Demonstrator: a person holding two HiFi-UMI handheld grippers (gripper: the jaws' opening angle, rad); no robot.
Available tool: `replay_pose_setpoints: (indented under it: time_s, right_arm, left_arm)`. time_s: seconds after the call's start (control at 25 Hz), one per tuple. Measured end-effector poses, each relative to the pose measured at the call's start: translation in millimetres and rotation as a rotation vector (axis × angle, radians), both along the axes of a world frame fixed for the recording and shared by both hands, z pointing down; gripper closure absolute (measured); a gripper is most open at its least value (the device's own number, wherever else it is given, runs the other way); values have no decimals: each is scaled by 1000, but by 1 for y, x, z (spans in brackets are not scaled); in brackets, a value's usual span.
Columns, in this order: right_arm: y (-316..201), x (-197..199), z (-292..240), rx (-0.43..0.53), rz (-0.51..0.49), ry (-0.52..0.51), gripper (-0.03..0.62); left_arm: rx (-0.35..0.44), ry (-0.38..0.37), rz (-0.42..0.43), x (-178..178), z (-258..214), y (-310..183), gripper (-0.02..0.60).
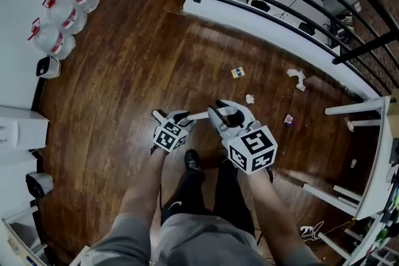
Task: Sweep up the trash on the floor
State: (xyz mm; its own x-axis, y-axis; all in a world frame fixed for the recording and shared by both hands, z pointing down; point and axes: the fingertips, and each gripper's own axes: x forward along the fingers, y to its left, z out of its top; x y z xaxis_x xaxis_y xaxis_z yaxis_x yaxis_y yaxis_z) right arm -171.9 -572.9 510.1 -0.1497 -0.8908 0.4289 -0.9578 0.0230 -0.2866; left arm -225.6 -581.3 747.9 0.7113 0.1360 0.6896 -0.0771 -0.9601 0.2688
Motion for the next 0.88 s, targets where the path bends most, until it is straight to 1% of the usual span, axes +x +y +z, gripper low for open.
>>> replay_pose_setpoints:
  time_s: [0.12, 0.24, 0.36, 0.44, 0.64, 0.88]
  right_arm:
    - [23, 36, -4, 3, 89, 3, 503]
    - [50, 78, -9, 12, 177, 17, 503]
    - [80, 123, -13, 17, 237, 37, 503]
    - [103, 154, -13, 16, 281, 51, 503]
    - [169, 236, -11, -5, 433, 62, 503]
    - [257, 316, -9, -25, 617, 66, 503]
  left_arm:
    - [-2, 7, 77, 40, -2, 17, 434]
    - [2, 20, 154, 91, -6, 40, 434]
    - [5, 34, 218, 143, -8, 67, 434]
    - [5, 43, 270, 179, -8, 89, 434]
    - [7, 58, 412, 269, -7, 148, 431]
    - [-7, 81, 583, 355, -7, 233, 430]
